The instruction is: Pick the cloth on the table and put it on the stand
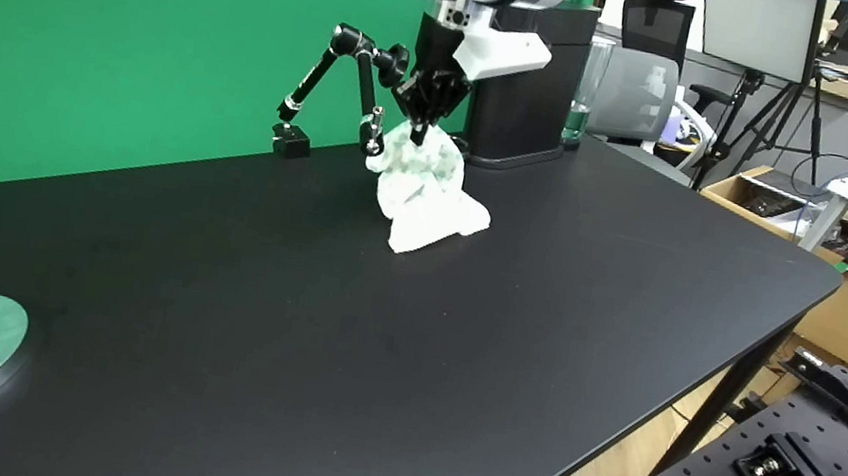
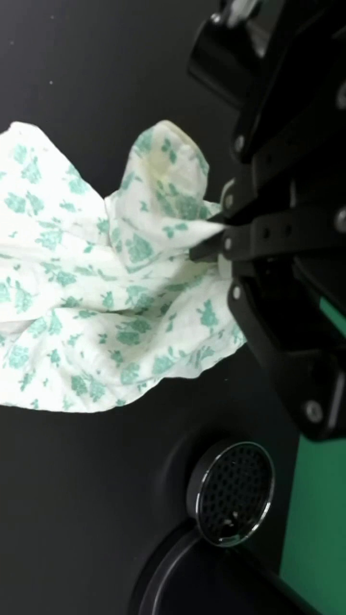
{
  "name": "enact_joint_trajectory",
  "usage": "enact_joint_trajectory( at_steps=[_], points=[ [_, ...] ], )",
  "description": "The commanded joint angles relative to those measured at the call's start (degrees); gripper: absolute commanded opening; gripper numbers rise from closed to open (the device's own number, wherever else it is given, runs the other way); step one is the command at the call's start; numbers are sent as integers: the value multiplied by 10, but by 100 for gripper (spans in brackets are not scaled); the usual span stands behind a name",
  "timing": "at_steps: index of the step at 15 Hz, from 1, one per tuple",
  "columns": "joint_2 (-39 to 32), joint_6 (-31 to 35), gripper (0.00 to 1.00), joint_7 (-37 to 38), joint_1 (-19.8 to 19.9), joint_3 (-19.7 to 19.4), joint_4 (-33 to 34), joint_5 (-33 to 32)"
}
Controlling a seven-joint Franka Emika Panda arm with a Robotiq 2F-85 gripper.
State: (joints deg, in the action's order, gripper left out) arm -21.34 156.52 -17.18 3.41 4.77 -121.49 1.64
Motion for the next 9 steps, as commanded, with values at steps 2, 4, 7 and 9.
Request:
enact_joint_trajectory(
  at_steps=[2,4,7,9],
  points=[
    [50,-40,1,26,-32,2,4,-22],
    [65,-51,1,24,-46,7,7,-26],
    [84,-70,1,30,-66,12,16,-37],
    [95,-88,1,36,-80,14,27,-46]
  ],
)
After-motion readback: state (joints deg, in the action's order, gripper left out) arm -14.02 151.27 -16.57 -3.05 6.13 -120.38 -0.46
